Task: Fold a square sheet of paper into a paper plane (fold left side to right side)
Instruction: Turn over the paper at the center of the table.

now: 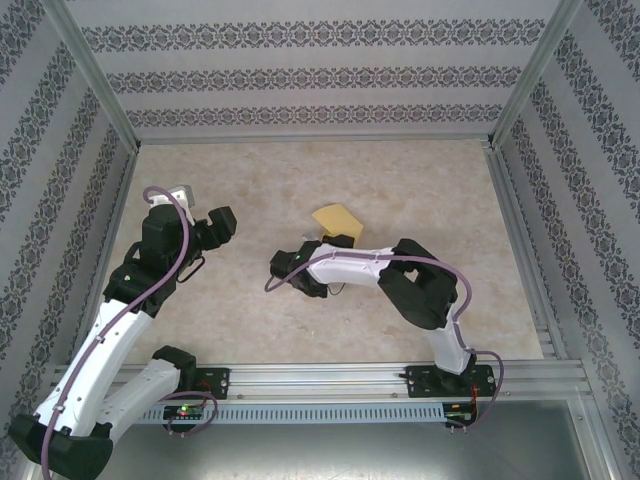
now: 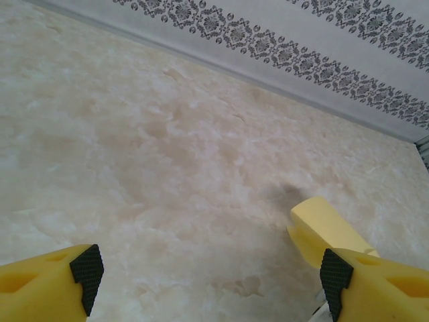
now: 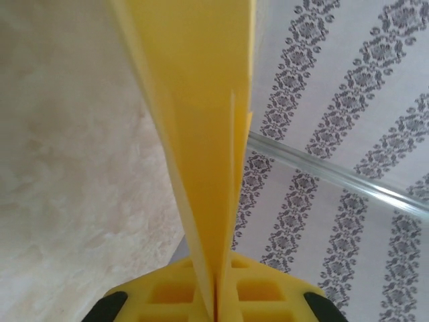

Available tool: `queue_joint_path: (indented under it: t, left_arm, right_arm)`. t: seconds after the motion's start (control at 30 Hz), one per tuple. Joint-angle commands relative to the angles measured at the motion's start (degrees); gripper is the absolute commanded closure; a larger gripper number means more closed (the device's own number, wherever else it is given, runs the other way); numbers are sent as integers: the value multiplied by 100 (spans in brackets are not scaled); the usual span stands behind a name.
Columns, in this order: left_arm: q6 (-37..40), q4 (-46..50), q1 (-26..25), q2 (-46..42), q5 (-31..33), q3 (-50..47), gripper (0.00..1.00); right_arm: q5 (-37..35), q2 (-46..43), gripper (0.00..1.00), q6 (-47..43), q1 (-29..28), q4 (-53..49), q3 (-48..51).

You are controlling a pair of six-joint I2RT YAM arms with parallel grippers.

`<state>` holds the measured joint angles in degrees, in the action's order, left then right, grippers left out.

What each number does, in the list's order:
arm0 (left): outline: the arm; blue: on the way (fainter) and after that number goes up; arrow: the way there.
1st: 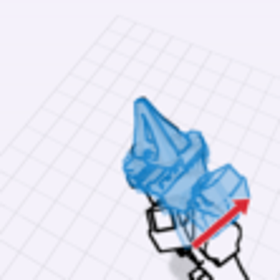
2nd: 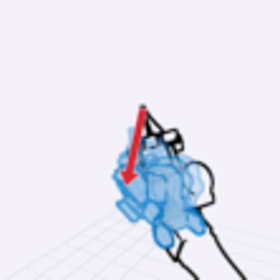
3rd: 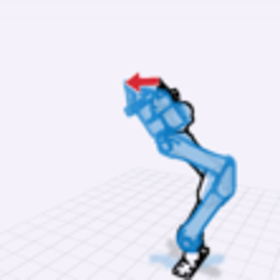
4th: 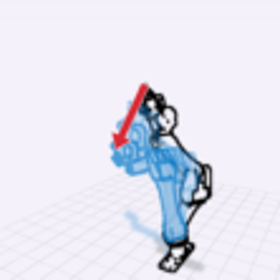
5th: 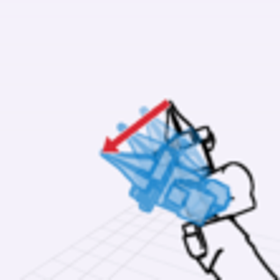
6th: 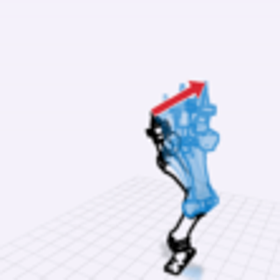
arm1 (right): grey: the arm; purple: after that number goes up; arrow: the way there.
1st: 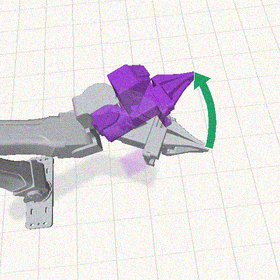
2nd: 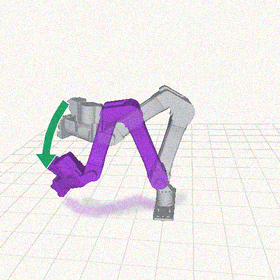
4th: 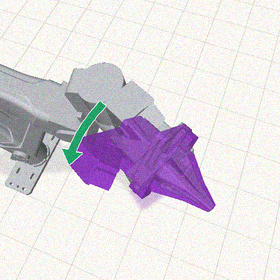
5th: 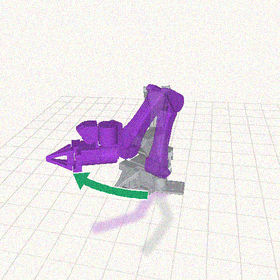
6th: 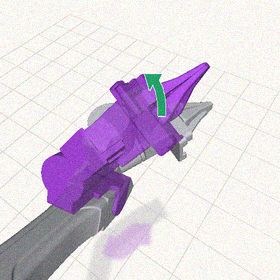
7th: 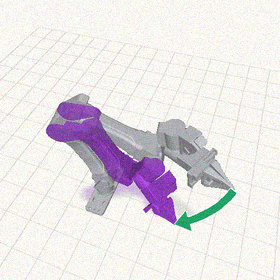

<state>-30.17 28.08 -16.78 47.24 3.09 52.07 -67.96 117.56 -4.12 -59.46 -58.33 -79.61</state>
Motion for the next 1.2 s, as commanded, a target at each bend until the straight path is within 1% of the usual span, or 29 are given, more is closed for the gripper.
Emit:
queue_joint_path:
  t: [0.0,0.2,0.27,0.33,0.37,0.4,0.43,0.5,0.6,0.7,0.77,0.83,0.87,0.9,0.97,1.0,1.07,1.17]
  left_arm:
    - [113,173,41,-49,79,-22,13]
    - [74,119,41,48,-81,-11,12]
    - [23,102,43,107,-224,-12,12]
    - [-59,68,38,174,-398,-42,12]
    - [-112,36,38,196,-489,-78,10]
    - [-158,18,43,225,-582,-104,9]
    - [-226,2,41,264,-669,-140,8]
    - [-331,-102,40,350,-916,-231,7]
    - [-573,-607,39,608,-1631,-490,7]
    - [-799,-1282,36,1058,-2436,-757,8]
    - [-982,-1753,12,1454,-2925,-881,10]
    - [-1161,-2244,-115,1861,-3237,-970,12]
    - [-1262,-2487,-236,2095,-3335,-979,13]
    - [-1341,-2672,-357,2296,-3374,-982,14]
    - [-1492,-2952,-699,2757,-3379,-917,17]
    - [-1529,-3030,-863,2945,-3355,-862,19]
    - [-1635,-3046,-1210,3276,-3200,-730,20]
    - [-1852,-2978,-1549,3634,-2972,-618,20]
  right_arm:
    - [195,110,83,-132,-343,-228,210]
    - [1824,-430,47,-22,-804,-273,428]
    - [2591,-802,29,-82,-937,-271,478]
    - [3443,-1224,13,-170,-1054,-200,569]
    - [3751,-1479,6,-172,-1104,-128,636]
    - [4075,-1691,3,-167,-1125,-78,708]
    - [4425,-1986,2,-156,-1129,-11,793]
    - [4835,-2526,2,-49,-1050,169,975]
    - [5472,-3324,2,224,-563,572,1319]
    - [6057,-4055,2,530,169,1176,1732]
    - [6724,-4517,2,846,790,1766,2081]
    - [7349,-4899,2,1323,1419,2530,2502]
    - [7791,-5063,2,1573,1765,2988,2751]
    - [8043,-5204,2,1849,2037,3390,2976]
    - [8449,-5408,2,2444,2566,4220,3448]
    - [8602,-5441,2,2629,2744,4479,3580]
    - [8521,-5454,2,2877,2980,4669,3744]
    - [8416,-5341,2,2920,3174,4540,3756]
